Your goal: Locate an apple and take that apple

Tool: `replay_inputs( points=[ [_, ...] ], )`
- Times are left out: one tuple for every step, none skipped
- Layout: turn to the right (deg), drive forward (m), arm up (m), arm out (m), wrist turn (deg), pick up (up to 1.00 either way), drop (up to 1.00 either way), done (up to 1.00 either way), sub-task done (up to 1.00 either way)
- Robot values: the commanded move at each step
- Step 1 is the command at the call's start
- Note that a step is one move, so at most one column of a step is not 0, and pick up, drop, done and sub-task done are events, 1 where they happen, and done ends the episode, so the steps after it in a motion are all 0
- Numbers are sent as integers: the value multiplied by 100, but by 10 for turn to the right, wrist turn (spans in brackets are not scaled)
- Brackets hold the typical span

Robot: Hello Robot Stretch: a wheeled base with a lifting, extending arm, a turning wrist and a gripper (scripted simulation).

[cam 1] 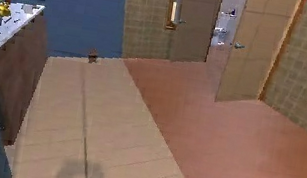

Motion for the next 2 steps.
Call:
replay_inputs(
  points=[
    [0, 40, 0, 0, 0, 0, 0, 0, 0],
    [-240, 0, 0, 0, 0, 0, 0, 0, 0]
  ],
)
